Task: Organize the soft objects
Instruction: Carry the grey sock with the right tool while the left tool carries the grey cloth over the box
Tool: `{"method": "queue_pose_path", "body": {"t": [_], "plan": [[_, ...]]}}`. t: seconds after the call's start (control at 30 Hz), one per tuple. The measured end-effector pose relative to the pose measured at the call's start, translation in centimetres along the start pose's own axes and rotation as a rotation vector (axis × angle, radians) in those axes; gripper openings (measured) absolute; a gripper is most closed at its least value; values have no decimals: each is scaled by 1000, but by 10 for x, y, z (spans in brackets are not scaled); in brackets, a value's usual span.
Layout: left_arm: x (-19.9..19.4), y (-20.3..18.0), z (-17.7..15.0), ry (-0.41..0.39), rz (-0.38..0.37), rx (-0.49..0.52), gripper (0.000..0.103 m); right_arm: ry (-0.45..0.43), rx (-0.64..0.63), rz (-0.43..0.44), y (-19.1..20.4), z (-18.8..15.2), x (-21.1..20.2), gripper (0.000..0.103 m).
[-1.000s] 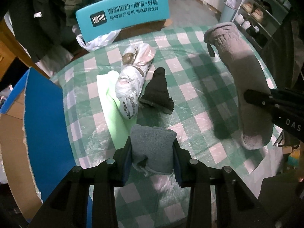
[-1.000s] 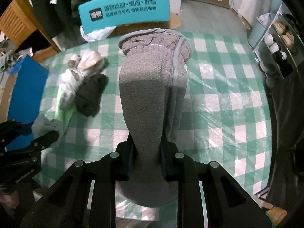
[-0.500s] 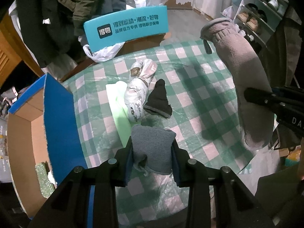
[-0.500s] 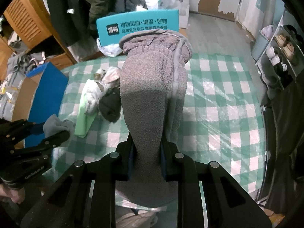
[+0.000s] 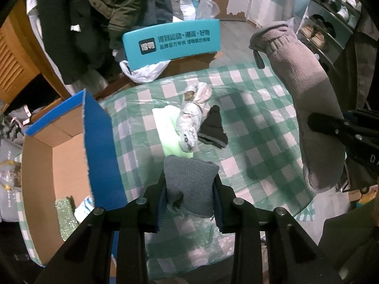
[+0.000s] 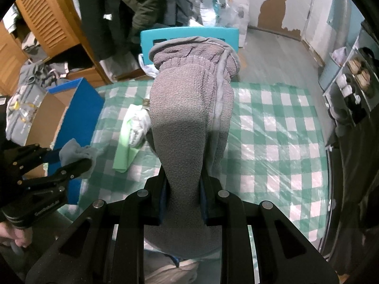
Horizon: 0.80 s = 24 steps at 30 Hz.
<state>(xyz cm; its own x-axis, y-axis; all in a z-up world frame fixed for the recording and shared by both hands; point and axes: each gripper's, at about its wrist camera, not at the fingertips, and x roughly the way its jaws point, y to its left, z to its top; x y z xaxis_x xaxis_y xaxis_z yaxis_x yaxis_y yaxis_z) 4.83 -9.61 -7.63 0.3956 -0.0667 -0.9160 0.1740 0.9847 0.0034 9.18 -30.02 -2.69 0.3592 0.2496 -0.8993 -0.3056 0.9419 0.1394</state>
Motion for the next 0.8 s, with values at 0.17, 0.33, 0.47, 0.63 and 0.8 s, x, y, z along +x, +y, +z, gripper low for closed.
{"method": "queue_pose_path", "body": {"t": [0.17, 0.33, 0.47, 0.63, 0.8], "plan": [[-8, 11, -3, -13, 11, -12, 33, -6, -31, 9, 15, 2, -4, 20], [-16, 21, -7, -24, 23, -25, 33, -8, -59, 19, 29, 4, -4, 20], [-20, 29, -11, -28, 30, -36, 33, -4, -80, 30, 42, 6, -2, 20], [-25, 40, -15, -34, 38, -51, 33, 2, -107, 45, 60, 9, 1, 20], [-30, 53, -20, -40, 45, -69, 33, -1, -138, 64, 80, 13, 1, 20]]}}
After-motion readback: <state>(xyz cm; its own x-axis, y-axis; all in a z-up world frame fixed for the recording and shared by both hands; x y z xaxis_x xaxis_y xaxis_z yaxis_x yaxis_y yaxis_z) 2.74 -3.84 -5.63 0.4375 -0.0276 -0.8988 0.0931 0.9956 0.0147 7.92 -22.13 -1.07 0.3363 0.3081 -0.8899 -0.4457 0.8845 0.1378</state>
